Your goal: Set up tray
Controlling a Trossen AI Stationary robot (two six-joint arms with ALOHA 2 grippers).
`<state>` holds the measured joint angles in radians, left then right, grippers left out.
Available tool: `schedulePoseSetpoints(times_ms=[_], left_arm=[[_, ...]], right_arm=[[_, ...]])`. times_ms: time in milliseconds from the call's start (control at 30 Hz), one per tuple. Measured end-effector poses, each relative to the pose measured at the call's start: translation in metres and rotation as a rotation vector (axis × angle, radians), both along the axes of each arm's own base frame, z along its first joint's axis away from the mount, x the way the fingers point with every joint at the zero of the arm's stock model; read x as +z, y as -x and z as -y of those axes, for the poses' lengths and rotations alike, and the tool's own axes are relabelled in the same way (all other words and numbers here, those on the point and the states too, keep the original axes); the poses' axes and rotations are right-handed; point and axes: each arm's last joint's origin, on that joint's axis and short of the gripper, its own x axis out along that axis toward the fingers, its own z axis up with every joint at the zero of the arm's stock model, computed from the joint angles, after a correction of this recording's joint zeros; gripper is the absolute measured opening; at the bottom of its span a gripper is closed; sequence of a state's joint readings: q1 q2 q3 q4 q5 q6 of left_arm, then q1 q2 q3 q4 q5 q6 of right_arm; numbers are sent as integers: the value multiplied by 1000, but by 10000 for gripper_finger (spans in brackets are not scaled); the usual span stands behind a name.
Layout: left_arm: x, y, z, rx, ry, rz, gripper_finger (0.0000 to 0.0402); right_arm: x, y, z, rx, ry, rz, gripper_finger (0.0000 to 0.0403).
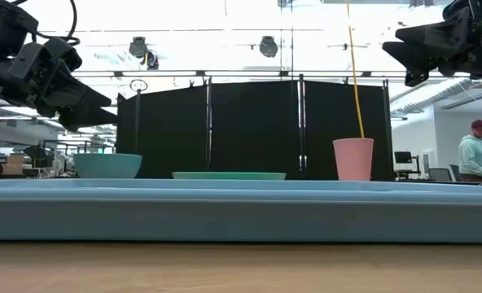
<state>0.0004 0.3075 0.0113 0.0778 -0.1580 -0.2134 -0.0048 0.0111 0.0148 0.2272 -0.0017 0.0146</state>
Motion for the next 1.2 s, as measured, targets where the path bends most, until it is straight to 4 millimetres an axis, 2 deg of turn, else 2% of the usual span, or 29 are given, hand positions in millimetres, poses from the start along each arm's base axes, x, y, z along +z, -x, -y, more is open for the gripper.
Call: schedulePoseSetpoints(times_ms=[633, 800, 933, 1200], left_arm=[[0, 0, 0, 0, 0, 0, 310], [2, 0, -1, 16, -140, -4, 310], [10, -1, -2, 35, -219, 66, 310], [29, -1, -3, 102, -163, 270, 310]], right_arm=[[0, 0, 0, 0, 0, 0, 155], [0, 0, 0, 0, 0, 0, 155], [0, 0, 0, 0, 0, 0, 155], [0, 0, 0, 0, 0, 0, 155]])
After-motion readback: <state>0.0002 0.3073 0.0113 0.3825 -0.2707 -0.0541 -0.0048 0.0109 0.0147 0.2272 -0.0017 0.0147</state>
